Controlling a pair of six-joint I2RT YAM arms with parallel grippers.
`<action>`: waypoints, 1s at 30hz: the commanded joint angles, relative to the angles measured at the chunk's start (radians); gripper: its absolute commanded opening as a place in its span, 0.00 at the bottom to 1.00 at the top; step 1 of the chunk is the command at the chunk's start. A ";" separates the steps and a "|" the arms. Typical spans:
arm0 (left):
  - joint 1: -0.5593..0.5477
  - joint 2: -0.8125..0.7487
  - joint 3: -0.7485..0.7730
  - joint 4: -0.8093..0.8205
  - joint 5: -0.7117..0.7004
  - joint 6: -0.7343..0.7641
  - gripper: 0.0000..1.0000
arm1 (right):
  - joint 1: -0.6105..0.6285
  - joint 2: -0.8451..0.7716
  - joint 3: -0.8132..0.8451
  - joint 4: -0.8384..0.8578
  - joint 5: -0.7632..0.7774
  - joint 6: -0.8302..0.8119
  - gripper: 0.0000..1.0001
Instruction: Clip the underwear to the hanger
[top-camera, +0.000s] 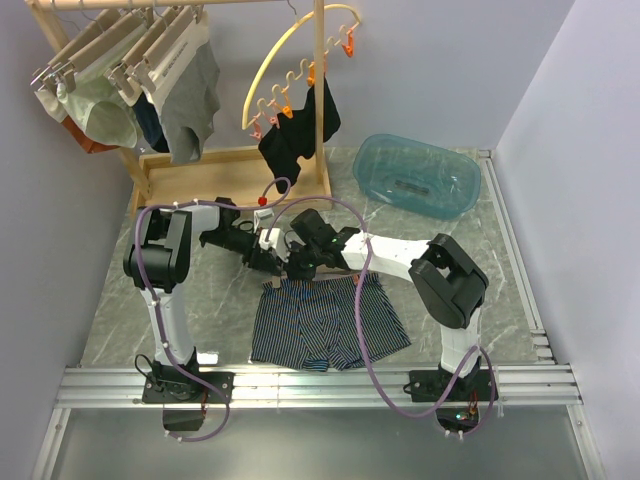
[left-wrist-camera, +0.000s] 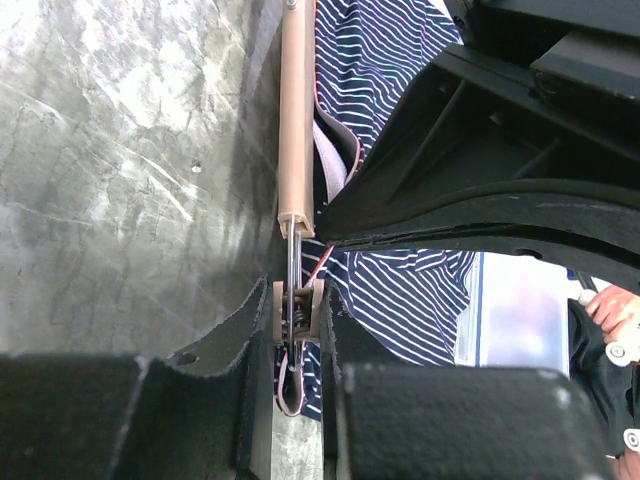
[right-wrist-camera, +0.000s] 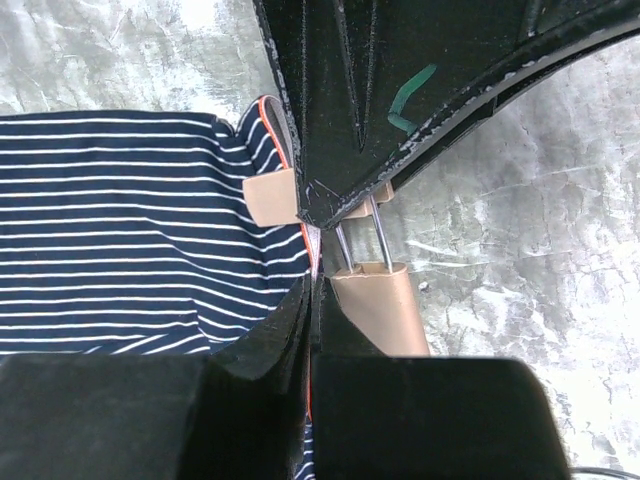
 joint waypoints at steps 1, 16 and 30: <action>0.002 -0.050 -0.004 0.003 -0.025 0.026 0.13 | -0.009 -0.027 0.031 0.026 -0.020 0.011 0.00; 0.019 -0.095 -0.004 0.085 -0.083 -0.060 0.50 | -0.009 -0.010 0.067 -0.016 -0.045 0.003 0.00; 0.053 -0.340 -0.068 0.262 -0.301 -0.231 0.67 | -0.066 -0.230 0.036 -0.043 -0.040 0.155 0.43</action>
